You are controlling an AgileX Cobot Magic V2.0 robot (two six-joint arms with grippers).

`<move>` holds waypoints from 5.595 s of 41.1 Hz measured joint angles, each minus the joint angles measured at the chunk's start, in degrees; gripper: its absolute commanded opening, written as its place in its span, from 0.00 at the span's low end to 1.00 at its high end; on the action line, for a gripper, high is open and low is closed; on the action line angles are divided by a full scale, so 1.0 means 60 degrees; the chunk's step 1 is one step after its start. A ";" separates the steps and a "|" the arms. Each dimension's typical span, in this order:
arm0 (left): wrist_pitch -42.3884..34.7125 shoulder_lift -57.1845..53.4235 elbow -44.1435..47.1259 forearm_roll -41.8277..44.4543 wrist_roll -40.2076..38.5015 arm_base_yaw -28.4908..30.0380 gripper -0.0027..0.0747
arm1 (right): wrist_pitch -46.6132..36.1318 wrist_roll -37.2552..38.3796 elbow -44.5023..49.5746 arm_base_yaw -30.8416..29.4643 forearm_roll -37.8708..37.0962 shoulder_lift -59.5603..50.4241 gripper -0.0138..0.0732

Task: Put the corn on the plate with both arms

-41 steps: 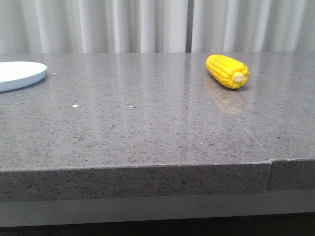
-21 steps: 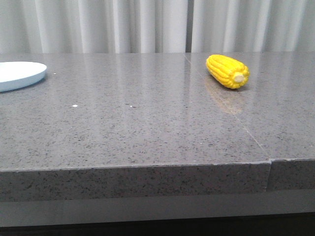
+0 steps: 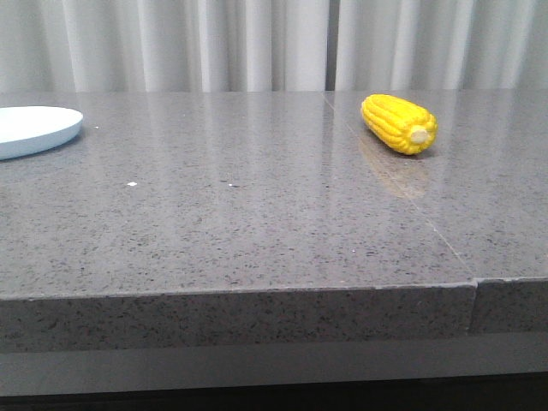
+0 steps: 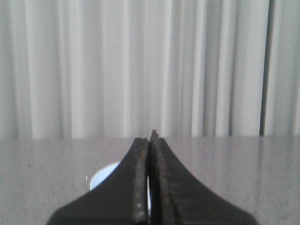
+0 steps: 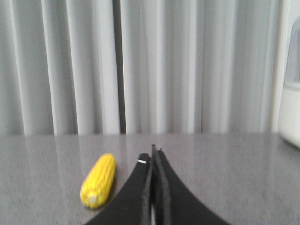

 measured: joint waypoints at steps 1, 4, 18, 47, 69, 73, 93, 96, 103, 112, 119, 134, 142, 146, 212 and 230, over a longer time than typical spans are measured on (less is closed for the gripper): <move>0.0132 0.0000 -0.0394 0.0000 0.0000 0.0000 0.01 | 0.0131 0.0000 -0.0309 0.0000 0.0000 0.0046 0.02; 0.0617 0.0143 -0.1225 0.0000 0.0000 0.0000 0.01 | 0.0670 0.0000 -0.1138 0.0000 0.0000 0.0350 0.02; 0.4285 0.2870 -0.4697 0.0000 0.0295 0.0000 0.01 | 0.3890 0.0018 -0.4210 0.0000 0.0000 0.3335 0.02; 0.5327 0.5887 -0.4670 -0.0385 0.0430 0.0000 0.37 | 0.5177 -0.0021 -0.4302 0.0000 0.0000 0.6562 0.78; 0.6881 0.8831 -0.6168 0.0558 0.0747 0.0000 0.66 | 0.5183 -0.0055 -0.4267 0.0000 0.0000 0.6603 0.85; 0.7032 0.9714 -0.6628 0.0864 0.0747 0.0000 0.66 | 0.5183 -0.0055 -0.4267 0.0000 0.0000 0.6603 0.85; 0.7370 1.3645 -0.9636 -0.3252 0.3326 0.3272 0.66 | 0.5183 -0.0110 -0.4267 0.0000 0.0000 0.6603 0.85; 0.7233 1.4177 -0.9951 -0.3975 0.3680 0.3671 0.66 | 0.5183 -0.0110 -0.4267 0.0000 0.0000 0.6603 0.85; 0.6417 1.5207 -1.0478 -0.4392 0.3908 0.3874 0.66 | 0.5183 -0.0110 -0.4267 0.0000 0.0000 0.6603 0.85; 0.5803 1.6383 -1.1216 -0.4508 0.4102 0.3658 0.66 | 0.5183 -0.0110 -0.4267 0.0000 0.0000 0.6603 0.85; 0.5745 1.7335 -1.1922 -0.4508 0.4184 0.3407 0.66 | 0.5183 -0.0110 -0.4267 0.0000 0.0000 0.6603 0.85; 0.5682 1.8352 -1.2339 -0.4373 0.4325 0.3291 0.66 | 0.5183 -0.0110 -0.4267 0.0000 0.0000 0.6603 0.85; 0.5625 1.8406 -1.2360 -0.4307 0.4392 0.3188 0.61 | 0.5183 -0.0110 -0.4267 0.0000 0.0000 0.6603 0.85; 0.5625 1.8421 -1.2360 -0.4287 0.4410 0.3173 0.50 | 0.5183 -0.0110 -0.4267 0.0000 0.0000 0.6603 0.85; 0.6487 1.7552 -1.2372 -0.6481 0.4422 -0.1319 0.01 | 0.5183 -0.0092 -0.4267 0.0000 0.0000 0.6603 0.85; 0.6403 1.8307 -1.2372 -0.6197 0.4422 -0.1662 0.44 | 0.5183 -0.0092 -0.4267 0.0000 0.0000 0.6603 0.85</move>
